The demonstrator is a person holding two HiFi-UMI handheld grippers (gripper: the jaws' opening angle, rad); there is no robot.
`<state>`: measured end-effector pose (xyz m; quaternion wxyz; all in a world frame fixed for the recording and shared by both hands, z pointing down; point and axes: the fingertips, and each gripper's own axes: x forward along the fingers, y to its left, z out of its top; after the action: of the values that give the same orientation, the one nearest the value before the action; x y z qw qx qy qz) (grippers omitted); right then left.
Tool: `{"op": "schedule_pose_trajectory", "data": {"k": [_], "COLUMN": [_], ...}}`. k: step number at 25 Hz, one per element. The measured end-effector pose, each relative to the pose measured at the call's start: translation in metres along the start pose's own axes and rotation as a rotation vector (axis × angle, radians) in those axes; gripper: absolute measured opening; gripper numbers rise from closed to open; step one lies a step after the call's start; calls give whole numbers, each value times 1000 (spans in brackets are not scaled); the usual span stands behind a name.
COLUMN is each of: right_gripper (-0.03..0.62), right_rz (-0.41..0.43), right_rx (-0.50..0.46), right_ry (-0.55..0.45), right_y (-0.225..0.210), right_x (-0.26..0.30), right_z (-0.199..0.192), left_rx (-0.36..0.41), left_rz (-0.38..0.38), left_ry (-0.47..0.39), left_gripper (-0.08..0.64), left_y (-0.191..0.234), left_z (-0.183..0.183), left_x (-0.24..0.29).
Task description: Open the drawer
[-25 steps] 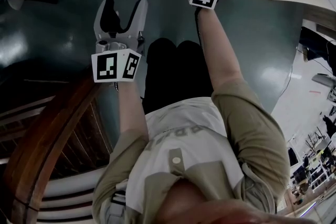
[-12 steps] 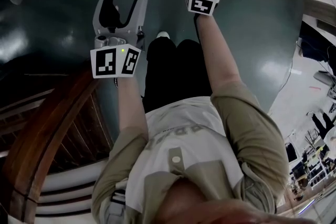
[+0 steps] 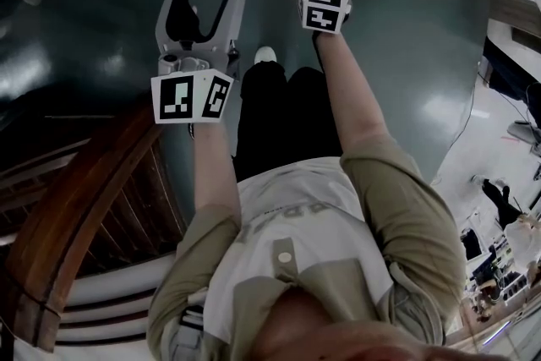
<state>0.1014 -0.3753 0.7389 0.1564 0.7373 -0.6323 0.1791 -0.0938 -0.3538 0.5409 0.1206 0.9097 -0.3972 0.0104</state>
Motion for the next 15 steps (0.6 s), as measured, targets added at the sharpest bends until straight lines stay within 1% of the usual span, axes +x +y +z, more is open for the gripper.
{"op": "schedule_pose_trajectory", "data": {"k": [7, 15], "right_gripper": [106, 106], "right_rz": [-2, 7], "right_rx": [14, 13], "right_ry": [37, 74], "right_y": [0, 6], "right_x": [-27, -42], "right_z": [-7, -16], "left_rx": [5, 5], "left_rz": [-16, -17], "left_ry": [-5, -17], "left_gripper": [350, 350], "left_y": [-21, -24], "left_z": [24, 42], "left_x": [-9, -13]}}
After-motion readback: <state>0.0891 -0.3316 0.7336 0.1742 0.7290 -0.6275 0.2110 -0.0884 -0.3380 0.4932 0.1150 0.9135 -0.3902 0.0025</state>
